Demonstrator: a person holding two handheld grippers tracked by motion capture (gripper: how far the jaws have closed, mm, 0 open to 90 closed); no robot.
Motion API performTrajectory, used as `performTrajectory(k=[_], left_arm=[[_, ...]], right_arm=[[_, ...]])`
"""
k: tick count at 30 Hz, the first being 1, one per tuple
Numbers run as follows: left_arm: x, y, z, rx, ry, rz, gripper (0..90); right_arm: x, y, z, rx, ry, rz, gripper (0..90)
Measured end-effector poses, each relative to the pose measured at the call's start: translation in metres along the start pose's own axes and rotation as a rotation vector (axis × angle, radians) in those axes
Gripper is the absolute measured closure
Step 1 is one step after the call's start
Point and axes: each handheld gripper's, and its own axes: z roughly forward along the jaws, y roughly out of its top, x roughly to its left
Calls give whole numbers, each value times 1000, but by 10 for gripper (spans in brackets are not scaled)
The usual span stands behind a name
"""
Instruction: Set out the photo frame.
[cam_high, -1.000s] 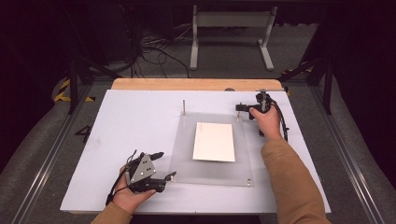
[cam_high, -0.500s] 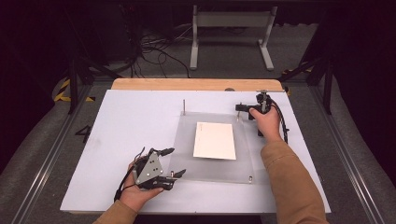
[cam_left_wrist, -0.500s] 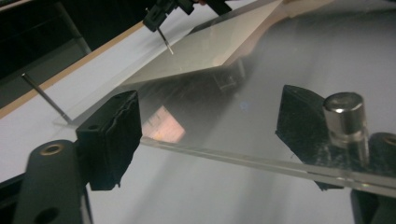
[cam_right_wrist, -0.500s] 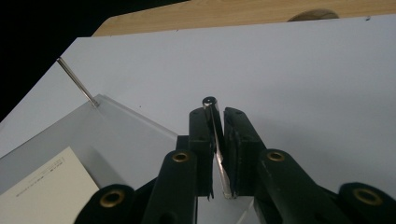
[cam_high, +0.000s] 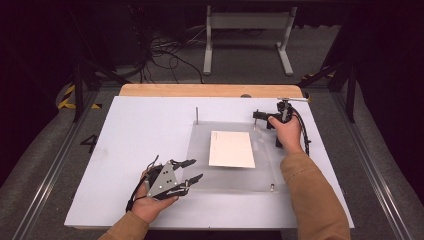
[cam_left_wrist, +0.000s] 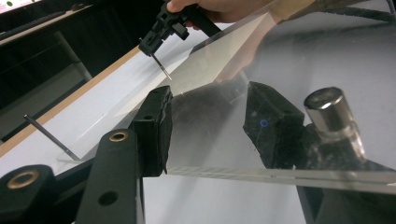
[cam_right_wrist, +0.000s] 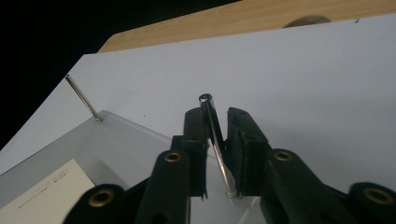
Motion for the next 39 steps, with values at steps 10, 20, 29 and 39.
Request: performTrajectory(k=[10, 20, 29, 39], left_arm=[[2, 3, 0, 4, -2, -9, 505], [4, 6, -1, 7, -5, -21, 504], [6, 8, -1, 12, -6, -29, 502], [7, 11, -2, 22, -9, -39, 499]], right_arm=[[23, -5, -55, -35, -69, -174, 565], [71, -36, -120, -81, 20, -406, 510], [90, -68, -162, -117, 49, -539, 493], [107, -94, -177, -5, 18, -709, 452]])
